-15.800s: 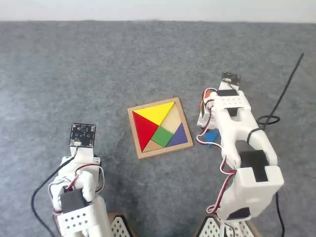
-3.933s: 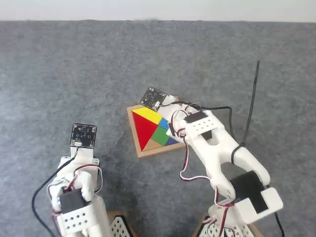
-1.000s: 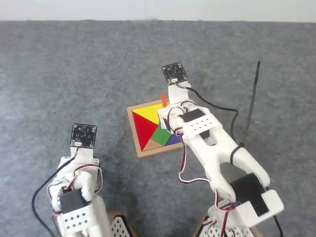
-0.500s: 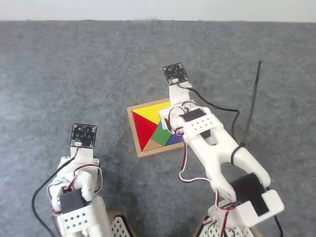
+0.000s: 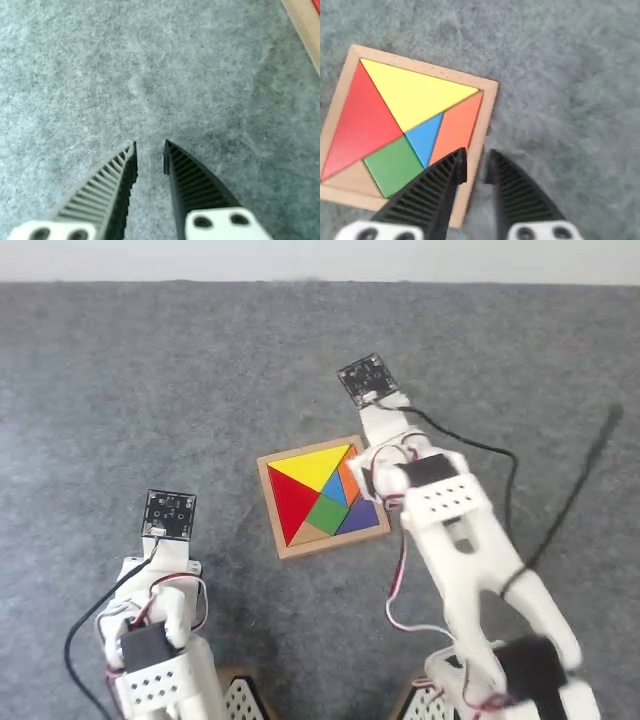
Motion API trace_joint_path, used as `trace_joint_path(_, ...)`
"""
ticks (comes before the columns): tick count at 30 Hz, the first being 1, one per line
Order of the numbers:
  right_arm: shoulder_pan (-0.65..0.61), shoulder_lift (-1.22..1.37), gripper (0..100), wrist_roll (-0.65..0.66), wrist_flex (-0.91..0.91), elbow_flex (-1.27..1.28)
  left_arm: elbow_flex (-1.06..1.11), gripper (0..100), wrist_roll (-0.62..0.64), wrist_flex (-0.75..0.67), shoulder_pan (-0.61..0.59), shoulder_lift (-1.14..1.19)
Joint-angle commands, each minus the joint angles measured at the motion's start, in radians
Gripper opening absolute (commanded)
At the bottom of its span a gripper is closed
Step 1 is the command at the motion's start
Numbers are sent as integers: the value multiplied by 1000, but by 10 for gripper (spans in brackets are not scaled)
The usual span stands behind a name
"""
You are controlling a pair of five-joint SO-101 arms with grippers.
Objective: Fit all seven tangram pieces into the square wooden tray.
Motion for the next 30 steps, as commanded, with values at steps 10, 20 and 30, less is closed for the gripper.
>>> trace_joint_path(10,251,-708,16,54,-76,591,-7,87,-3,6,0,-12)
trace_joint_path(20,440,-1237,13,49,-166,1069,-7,89,-3,8,2,-12)
trace_joint_path(30,538,-1515,14,51,527,1056,-7,89,-5,8,-3,-12)
